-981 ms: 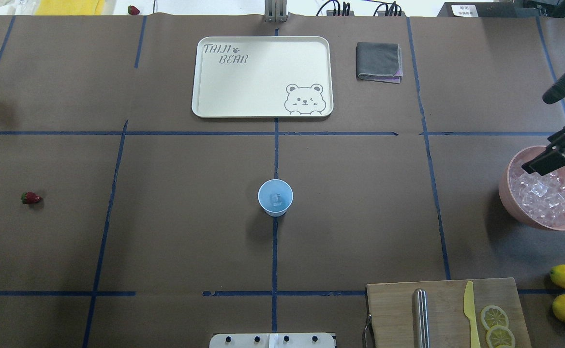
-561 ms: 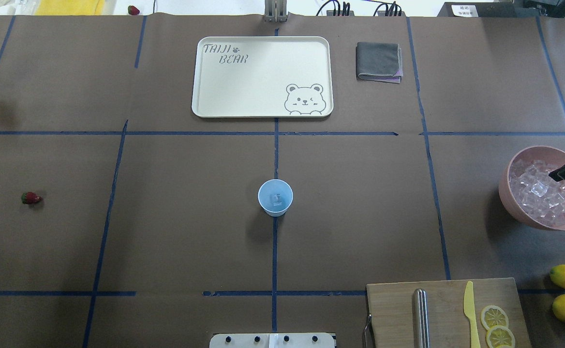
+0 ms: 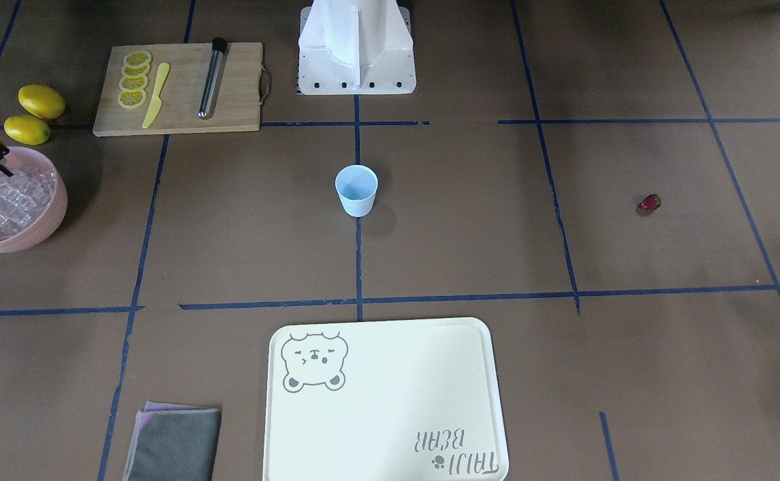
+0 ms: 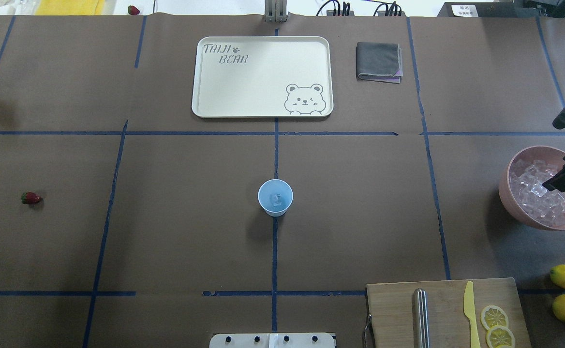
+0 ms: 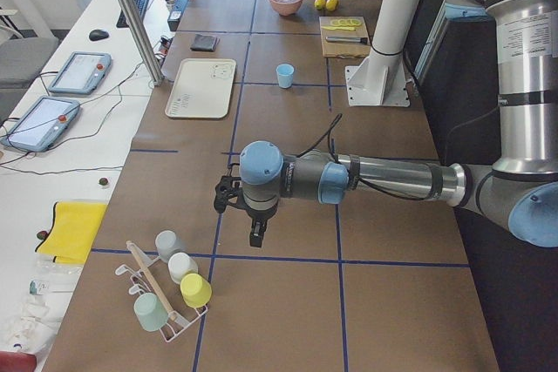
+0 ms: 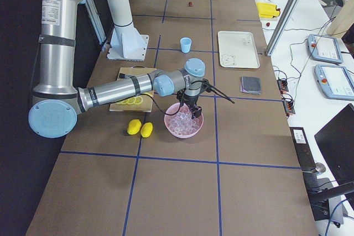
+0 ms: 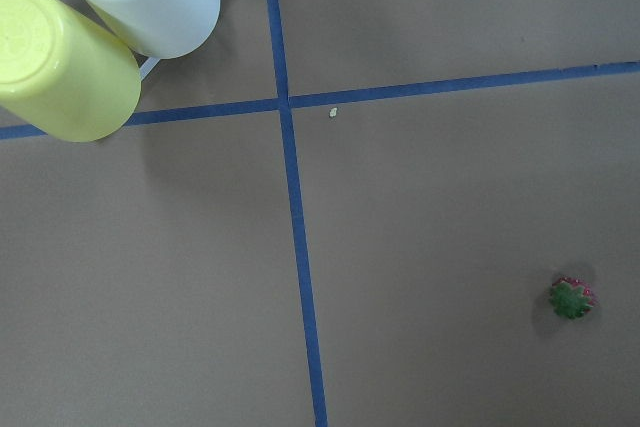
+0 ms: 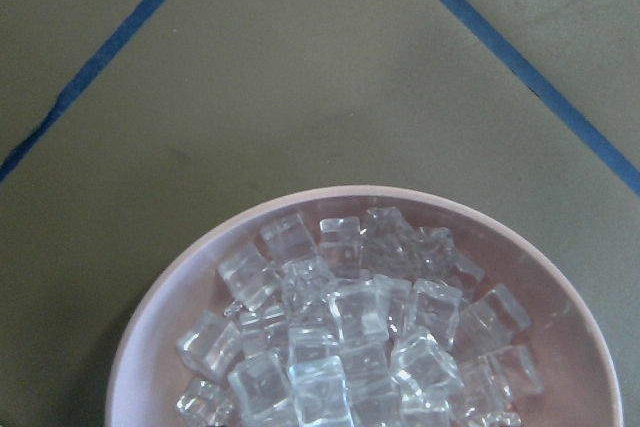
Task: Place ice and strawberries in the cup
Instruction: 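Lower the right gripper into the ice and grasp a cube, then carry the ice cube with the right gripper over the cup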
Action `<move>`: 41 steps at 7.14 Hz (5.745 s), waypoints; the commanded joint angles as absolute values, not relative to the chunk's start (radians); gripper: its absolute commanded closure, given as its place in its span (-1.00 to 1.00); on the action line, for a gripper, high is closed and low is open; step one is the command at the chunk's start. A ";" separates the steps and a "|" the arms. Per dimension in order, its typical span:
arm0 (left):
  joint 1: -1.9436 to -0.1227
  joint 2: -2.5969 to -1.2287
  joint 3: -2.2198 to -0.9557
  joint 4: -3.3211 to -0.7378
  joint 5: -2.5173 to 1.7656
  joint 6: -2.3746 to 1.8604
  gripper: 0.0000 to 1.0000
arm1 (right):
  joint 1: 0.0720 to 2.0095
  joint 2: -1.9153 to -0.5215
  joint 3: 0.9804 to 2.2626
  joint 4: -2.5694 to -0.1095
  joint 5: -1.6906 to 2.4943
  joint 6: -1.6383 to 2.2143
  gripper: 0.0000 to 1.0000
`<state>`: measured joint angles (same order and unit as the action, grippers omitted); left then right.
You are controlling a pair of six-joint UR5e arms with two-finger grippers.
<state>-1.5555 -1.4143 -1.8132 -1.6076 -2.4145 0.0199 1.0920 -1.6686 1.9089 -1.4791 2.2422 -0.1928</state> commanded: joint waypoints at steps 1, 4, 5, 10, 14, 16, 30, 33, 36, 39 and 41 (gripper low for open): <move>-1.555 -1.414 -1.813 -1.608 -2.414 0.020 -1.00 | 1.052 -1.661 1.887 -1.479 2.229 -0.195 -0.80; -1.555 -1.414 -1.812 -1.608 -2.414 0.020 -1.00 | 1.051 -1.658 1.865 -1.479 2.227 -0.195 -0.64; -1.555 -1.414 -1.813 -1.608 -2.414 0.020 -1.00 | 1.043 -1.654 1.861 -1.479 2.227 -0.195 -0.57; -1.555 -1.414 -1.816 -1.609 -2.414 0.020 -1.00 | 1.025 -1.641 1.845 -1.480 2.226 -0.198 0.79; -1.555 -1.414 -1.815 -1.608 -2.414 0.020 -1.00 | 1.080 -1.637 1.867 -1.489 2.241 -0.195 0.96; -1.555 -1.414 -1.815 -1.609 -2.414 0.020 -1.00 | 1.158 -1.632 1.873 -1.491 2.252 -0.154 0.93; -1.555 -1.414 -1.812 -1.608 -2.416 0.020 -1.00 | 0.480 -0.801 1.784 -1.715 1.804 1.247 0.85; -1.555 -1.414 -1.810 -1.608 -2.416 0.020 -1.00 | 0.471 -0.802 1.781 -1.715 1.801 1.247 0.09; -1.554 -1.414 -1.807 -1.608 -2.439 0.020 -1.00 | 0.469 -0.799 1.781 -1.713 1.786 1.247 -0.89; -1.554 -1.414 -1.805 -1.608 -2.439 0.021 -1.00 | 0.483 -0.813 1.793 -1.715 1.790 1.224 -0.97; -1.555 -1.414 -1.804 -1.608 -2.439 0.021 -1.00 | 0.541 -0.936 1.898 -1.712 1.802 1.061 -0.98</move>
